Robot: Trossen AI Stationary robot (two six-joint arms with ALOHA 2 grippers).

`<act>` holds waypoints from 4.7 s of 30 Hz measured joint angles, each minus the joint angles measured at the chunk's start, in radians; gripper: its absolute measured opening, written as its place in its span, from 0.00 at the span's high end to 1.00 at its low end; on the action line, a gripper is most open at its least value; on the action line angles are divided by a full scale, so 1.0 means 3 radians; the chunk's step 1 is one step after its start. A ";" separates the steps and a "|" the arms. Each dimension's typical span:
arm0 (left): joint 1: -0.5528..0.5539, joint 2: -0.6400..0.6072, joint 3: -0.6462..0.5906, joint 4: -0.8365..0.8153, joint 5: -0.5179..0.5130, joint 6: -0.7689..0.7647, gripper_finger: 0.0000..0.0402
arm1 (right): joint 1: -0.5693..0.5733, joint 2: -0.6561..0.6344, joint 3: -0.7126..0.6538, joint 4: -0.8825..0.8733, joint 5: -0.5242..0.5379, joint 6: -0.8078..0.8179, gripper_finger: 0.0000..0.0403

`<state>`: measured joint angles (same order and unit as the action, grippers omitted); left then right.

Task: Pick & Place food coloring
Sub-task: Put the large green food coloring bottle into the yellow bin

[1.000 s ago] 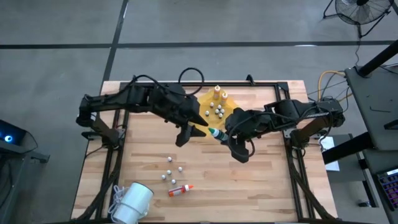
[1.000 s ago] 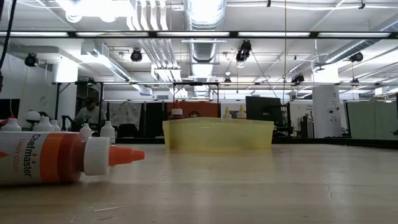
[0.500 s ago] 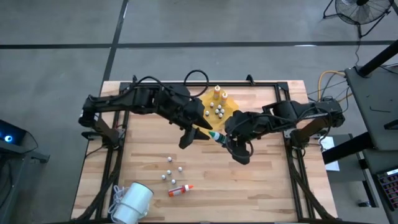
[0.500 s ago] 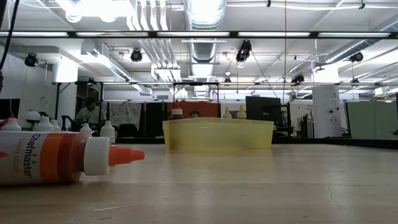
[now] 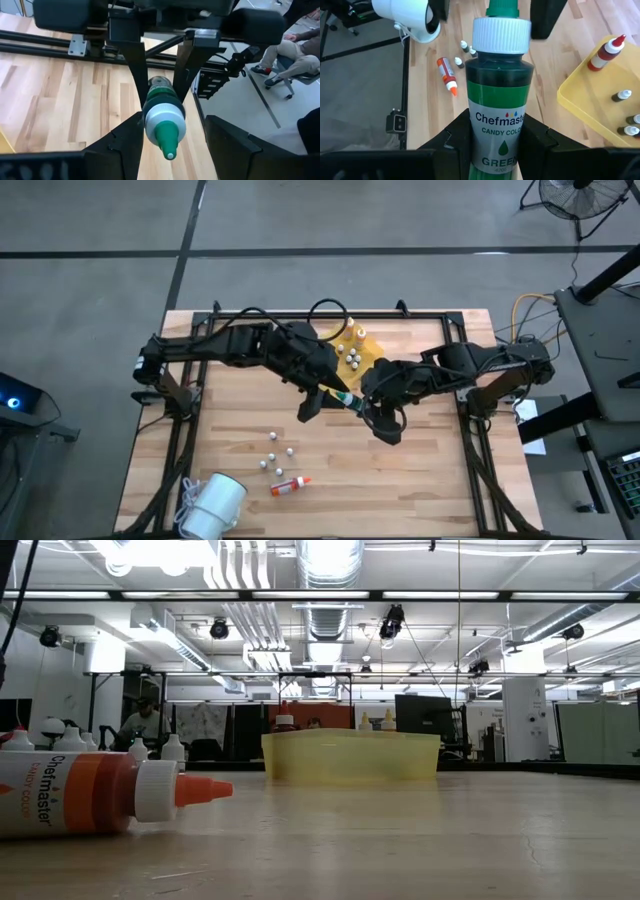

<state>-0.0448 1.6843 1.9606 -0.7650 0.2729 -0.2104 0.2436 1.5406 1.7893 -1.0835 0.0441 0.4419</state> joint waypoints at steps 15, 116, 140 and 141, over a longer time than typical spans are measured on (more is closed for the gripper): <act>-0.0001 0.0112 0.0000 0.0069 -0.0058 0.0018 0.56 | 0.0000 0.0000 -0.0001 0.0007 0.0001 0.0010 0.73; 0.0982 0.0986 -0.0011 -0.1370 -0.0869 0.0705 0.77 | 0.0001 -0.0183 0.0585 -0.1182 0.0470 -0.0164 0.98; 0.1011 0.1366 -0.0111 -0.1448 -0.1179 0.0787 0.77 | 0.0001 -0.0183 0.0354 -0.1178 0.0463 -0.0075 0.98; 0.1012 0.1366 -0.0139 -0.1434 -0.1179 0.0787 0.77 | 0.0001 -0.0183 0.0354 -0.1177 0.0463 -0.0075 0.98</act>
<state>0.2588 2.0941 1.9190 -1.1953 -0.0807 0.0257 0.2440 1.4857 1.8954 -1.4364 0.1829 0.4194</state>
